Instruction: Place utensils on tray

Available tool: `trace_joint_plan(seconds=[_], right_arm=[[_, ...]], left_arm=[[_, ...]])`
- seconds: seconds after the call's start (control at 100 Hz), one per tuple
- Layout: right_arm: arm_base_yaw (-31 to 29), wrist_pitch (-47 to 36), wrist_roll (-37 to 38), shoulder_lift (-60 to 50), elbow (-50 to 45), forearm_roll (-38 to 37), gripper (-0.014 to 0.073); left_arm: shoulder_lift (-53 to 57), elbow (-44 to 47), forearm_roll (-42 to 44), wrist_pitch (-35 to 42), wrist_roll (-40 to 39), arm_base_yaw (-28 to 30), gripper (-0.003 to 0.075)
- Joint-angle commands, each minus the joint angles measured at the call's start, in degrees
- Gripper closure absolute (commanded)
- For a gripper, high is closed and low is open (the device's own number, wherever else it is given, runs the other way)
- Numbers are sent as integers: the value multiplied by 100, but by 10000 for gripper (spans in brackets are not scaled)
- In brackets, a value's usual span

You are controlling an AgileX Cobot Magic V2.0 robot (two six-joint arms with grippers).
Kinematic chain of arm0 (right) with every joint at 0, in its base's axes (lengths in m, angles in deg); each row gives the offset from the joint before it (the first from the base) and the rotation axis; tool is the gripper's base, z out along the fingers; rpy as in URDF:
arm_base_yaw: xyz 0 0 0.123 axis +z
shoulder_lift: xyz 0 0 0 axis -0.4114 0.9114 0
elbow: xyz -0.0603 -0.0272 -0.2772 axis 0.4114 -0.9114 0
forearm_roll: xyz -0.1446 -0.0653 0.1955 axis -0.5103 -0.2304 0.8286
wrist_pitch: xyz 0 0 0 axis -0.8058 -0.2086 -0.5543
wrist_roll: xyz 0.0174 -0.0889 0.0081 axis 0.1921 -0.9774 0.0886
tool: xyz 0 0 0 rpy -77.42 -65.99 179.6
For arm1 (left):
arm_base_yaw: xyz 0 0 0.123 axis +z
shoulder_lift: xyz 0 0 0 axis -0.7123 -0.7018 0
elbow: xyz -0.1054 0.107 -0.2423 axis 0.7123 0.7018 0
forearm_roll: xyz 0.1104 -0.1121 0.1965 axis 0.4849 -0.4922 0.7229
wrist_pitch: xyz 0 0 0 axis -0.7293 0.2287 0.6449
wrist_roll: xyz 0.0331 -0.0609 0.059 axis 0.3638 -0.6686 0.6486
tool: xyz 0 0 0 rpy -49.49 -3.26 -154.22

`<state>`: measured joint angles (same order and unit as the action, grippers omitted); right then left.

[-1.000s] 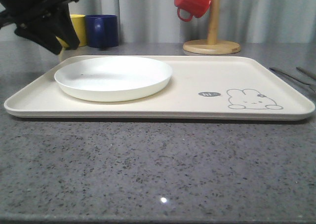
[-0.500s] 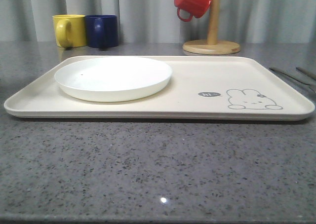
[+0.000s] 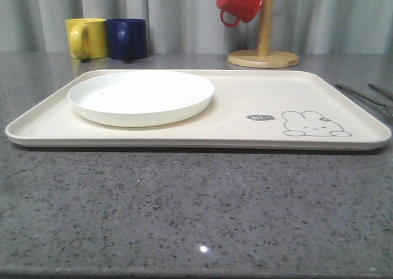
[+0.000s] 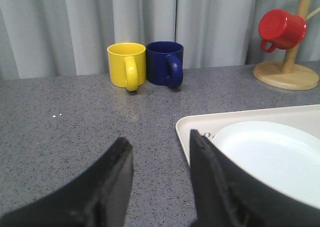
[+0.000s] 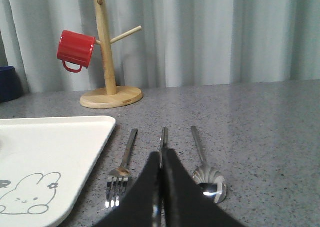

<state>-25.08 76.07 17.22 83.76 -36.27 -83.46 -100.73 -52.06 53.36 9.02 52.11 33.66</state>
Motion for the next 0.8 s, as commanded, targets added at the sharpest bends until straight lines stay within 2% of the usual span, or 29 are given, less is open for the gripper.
trace_joint_plan(seconds=[0.0,0.15,0.28,0.59,0.68,0.79], right_arm=[[-10,-488,-40,-41,104,0,662],[-10,-488,-40,-41,104,0,662],[-10,-488,-40,-41,104,0,662],[-10,-850,-40,-35,153,0,662],[-10,-608,-40,-6,361,0,662],[-10,63,-40,175,913,0,662]], left_arm=[[273,-3,-2,564,-30,-20,481],[477,109,-2,564,-30,-20,588],[481,109,-2,564,-30,-20,739],[481,109,-2,564,-30,-20,738],[481,109,-2,564,-30,-20,738],[481,109,-2,564,-30,-20,738]])
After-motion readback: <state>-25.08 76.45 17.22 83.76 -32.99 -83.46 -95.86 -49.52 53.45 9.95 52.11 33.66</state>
